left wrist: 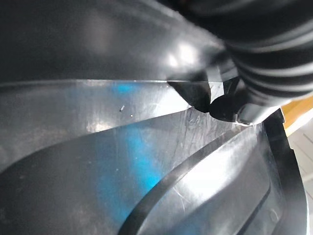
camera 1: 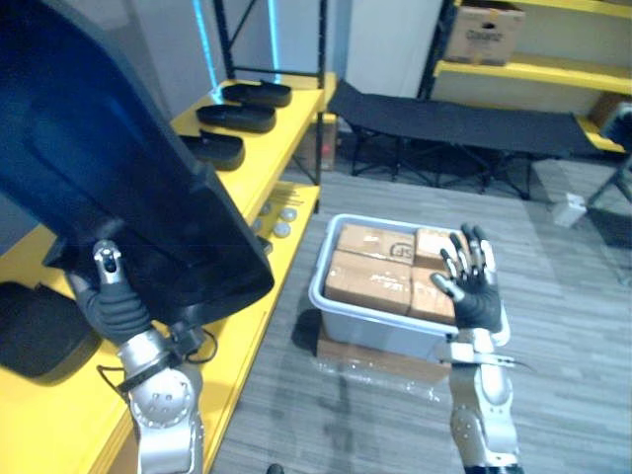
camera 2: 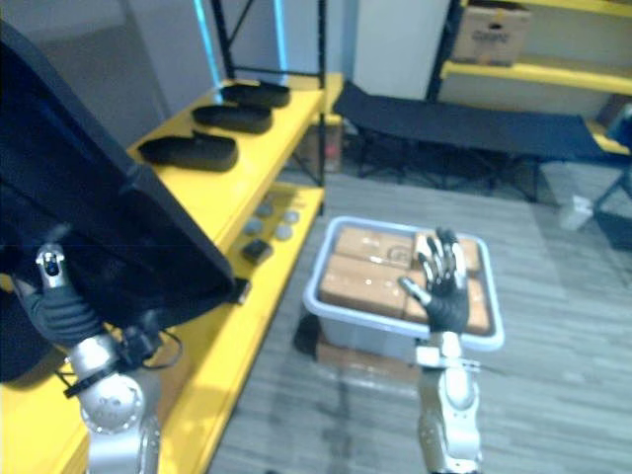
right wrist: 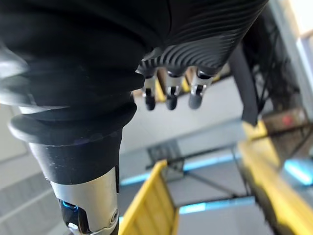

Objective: Walk over and take plastic housings, then place them on the shelf

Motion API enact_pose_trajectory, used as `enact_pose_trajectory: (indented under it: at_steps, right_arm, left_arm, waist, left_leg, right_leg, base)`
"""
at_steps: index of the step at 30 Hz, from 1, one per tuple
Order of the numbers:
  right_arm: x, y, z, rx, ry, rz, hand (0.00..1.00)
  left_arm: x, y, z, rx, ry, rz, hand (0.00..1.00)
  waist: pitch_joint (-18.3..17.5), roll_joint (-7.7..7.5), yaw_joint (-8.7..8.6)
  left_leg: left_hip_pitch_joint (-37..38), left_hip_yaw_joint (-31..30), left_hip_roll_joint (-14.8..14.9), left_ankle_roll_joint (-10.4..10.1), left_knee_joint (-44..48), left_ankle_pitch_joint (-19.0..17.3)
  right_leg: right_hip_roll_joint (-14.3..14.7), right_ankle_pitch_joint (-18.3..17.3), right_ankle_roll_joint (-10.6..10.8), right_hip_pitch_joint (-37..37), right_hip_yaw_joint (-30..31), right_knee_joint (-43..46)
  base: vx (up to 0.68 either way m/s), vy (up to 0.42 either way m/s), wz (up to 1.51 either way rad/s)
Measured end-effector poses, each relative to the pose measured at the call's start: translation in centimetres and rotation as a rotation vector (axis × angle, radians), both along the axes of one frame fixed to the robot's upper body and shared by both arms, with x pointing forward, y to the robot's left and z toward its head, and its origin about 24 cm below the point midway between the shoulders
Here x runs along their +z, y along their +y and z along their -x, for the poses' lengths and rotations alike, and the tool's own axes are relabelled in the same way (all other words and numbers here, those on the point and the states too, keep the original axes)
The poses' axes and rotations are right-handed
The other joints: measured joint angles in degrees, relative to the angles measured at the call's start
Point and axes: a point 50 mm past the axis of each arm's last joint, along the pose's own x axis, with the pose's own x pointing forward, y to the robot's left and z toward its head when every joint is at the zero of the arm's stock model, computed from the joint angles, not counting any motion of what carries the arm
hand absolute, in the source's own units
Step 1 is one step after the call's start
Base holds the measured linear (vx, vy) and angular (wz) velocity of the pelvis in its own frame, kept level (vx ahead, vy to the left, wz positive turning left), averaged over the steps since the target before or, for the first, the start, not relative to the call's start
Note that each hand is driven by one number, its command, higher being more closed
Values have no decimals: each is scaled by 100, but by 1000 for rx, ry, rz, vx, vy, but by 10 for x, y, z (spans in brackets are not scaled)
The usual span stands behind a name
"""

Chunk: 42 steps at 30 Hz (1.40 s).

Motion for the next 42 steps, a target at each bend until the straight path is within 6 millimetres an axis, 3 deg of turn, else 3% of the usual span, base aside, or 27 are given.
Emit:
enact_pose_trajectory:
  at_steps: [4,8,11,14,18,21,27,29,31,34,42]
  right_arm:
    - [0,-15,1,-78,14,23,0]
    - [0,-19,-2,-95,15,10,0]
    - [2,-3,-10,-32,5,-30,0]
    - [6,20,-21,64,4,-30,0]
    - [9,48,-39,174,4,-13,0]
    - [12,60,-45,223,-1,4,0]
    - [8,68,-53,255,26,18,0]
    - [8,73,-53,289,19,28,0]
    - [8,81,-52,334,17,36,0]
    - [9,92,-53,394,19,53,0]
    - [-1,83,-54,387,67,86,0]
  left_arm:
    - [1,-4,-2,-49,-10,14,100]
    - [5,-2,2,-18,-30,-9,100]
    - [8,12,10,115,-19,-63,100]
    - [9,32,24,261,-5,-73,100]
    - [2,63,53,485,79,-119,100]
    - [0,78,73,610,116,-137,100]
    - [-3,93,102,758,157,-149,100]
    - [-6,94,108,797,164,-133,100]
    - [-6,94,110,805,167,-138,100]
    - [-6,93,111,807,160,-133,100]
    - [-6,96,116,832,161,-136,100]
  waist:
    - [128,248,-142]
    - [116,288,-121]
    - [112,281,-73]
    - [114,284,86]
    - [120,298,514]
    - [127,279,833]
    - [135,258,1248]
    - [140,265,1316]
    - [183,248,1316]
    - [289,187,1331]
    - [331,226,1407]
  left_leg:
    - [-192,17,73,-37,-3,136]
    - [-177,-111,-45,-22,5,245]
    - [-164,-312,-214,50,28,308]
    - [-178,-580,-305,58,25,359]
    - [-320,-1016,-398,82,-13,348]
    - [-502,-1112,-405,115,-13,449]
    - [-679,-1520,-458,114,-11,655]
    - [-682,-1610,-475,114,-11,680]
    - [-708,-1657,-519,97,-11,700]
    - [-783,-1712,-505,9,-9,885]
    - [-1032,-1937,-384,-72,-4,1059]
  right_leg:
    - [-13,-26,-12,127,-509,11]
    - [-114,-31,-20,205,-638,152]
    - [-253,-34,-25,325,-806,209]
    - [-293,-35,-28,482,-922,212]
    - [-289,-117,-151,709,-1301,210]
    - [-251,-178,-245,740,-1586,210]
    - [-159,-186,-259,915,-1831,237]
    - [-144,-217,-303,952,-1892,234]
    - [-137,-463,-470,981,-1888,229]
    - [-63,-811,-210,955,-1908,234]
    - [151,-775,10,920,-2232,339]
  base:
    - [56,-34,67]
    - [61,56,34]
    - [37,84,40]
    - [-2,67,56]
    - [-43,31,64]
    - [-48,4,70]
    - [-34,17,58]
    - [-49,9,24]
    - [-61,-16,27]
    - [-94,-66,20]
    - [-32,-65,21]
